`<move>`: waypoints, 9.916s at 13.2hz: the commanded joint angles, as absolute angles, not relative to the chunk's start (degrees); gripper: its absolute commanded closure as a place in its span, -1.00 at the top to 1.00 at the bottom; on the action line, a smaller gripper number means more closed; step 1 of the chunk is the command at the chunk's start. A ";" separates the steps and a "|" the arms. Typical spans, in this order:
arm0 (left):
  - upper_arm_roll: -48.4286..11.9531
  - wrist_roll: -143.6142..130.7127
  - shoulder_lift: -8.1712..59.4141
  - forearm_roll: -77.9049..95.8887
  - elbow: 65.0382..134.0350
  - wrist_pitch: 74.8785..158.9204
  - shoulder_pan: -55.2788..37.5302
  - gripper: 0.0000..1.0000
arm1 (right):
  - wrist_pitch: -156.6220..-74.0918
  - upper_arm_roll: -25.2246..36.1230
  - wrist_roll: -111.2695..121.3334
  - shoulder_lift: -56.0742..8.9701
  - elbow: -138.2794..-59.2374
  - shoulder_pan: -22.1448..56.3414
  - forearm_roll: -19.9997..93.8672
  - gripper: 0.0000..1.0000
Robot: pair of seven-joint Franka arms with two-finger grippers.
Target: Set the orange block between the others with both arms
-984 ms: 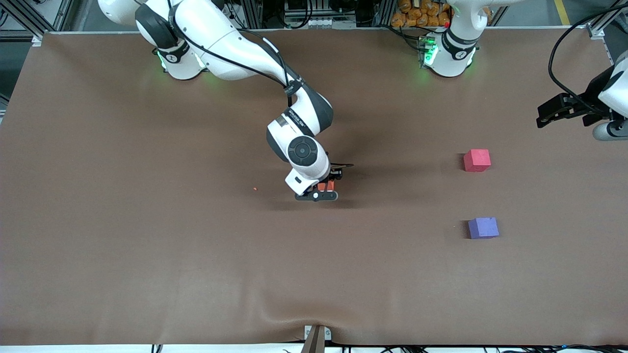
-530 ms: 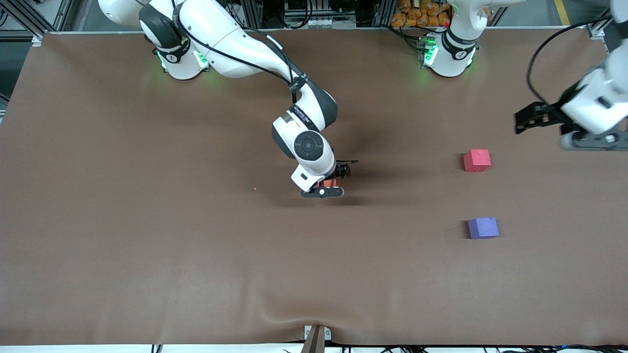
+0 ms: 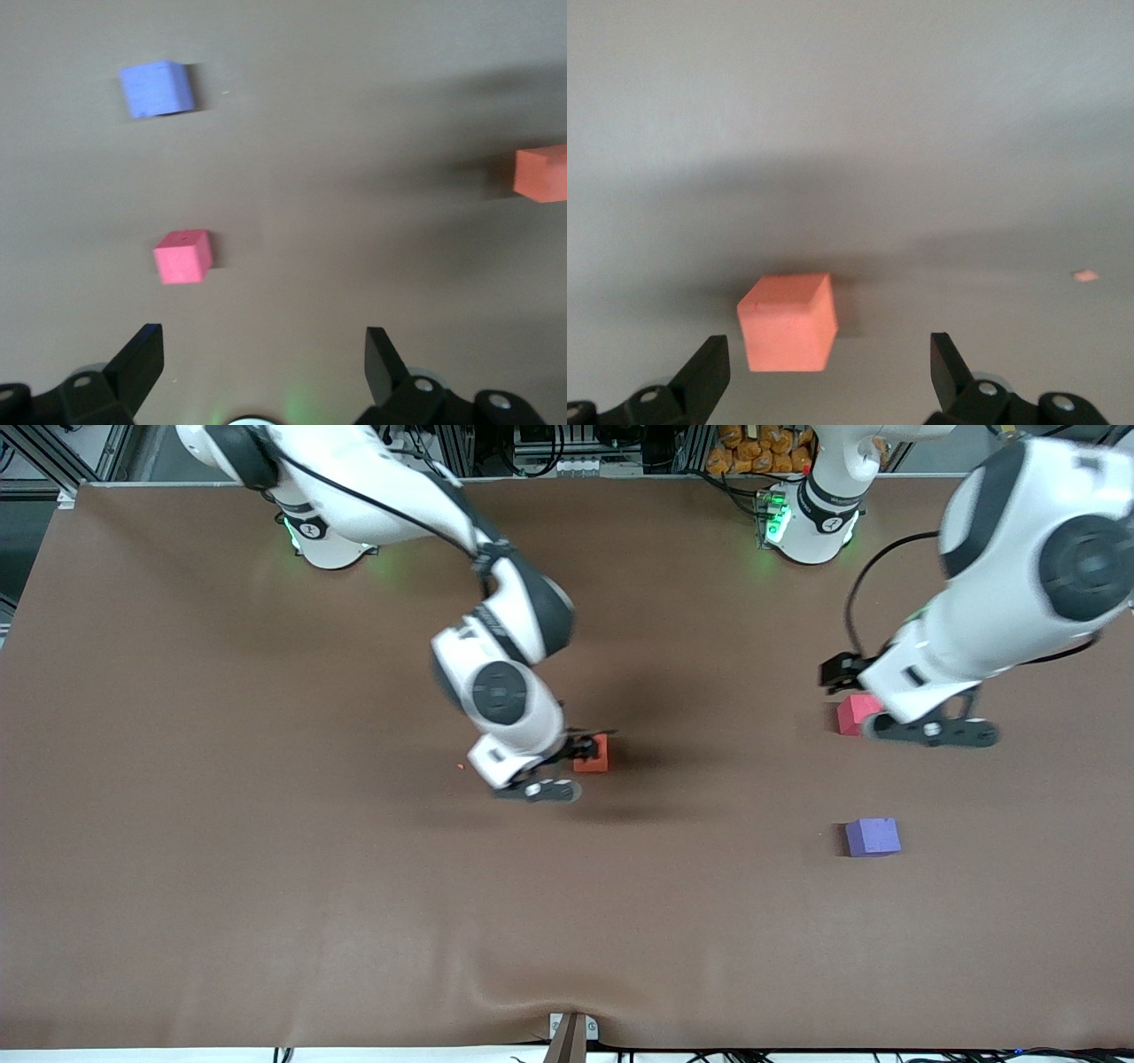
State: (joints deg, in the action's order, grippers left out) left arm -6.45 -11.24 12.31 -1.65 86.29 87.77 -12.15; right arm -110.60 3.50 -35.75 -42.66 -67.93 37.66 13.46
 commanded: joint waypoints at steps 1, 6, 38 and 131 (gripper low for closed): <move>-6.15 -15.02 15.64 -0.79 83.94 90.16 -16.16 1.00 | -108.55 4.83 -28.08 -35.09 -73.64 32.19 12.66 1.00; -6.06 -25.20 22.75 -0.88 80.52 95.97 -24.16 1.00 | -103.89 6.15 -14.97 -20.25 -84.44 21.12 5.02 1.00; -5.71 -47.29 50.45 1.40 75.67 119.35 -39.37 0.93 | -80.59 1.14 -3.25 5.45 -87.63 -2.29 -2.55 1.00; -3.43 -1.58 -7.65 0.44 97.56 88.68 -0.71 1.00 | -82.88 1.05 -1.76 1.50 -87.36 -0.26 -0.35 1.00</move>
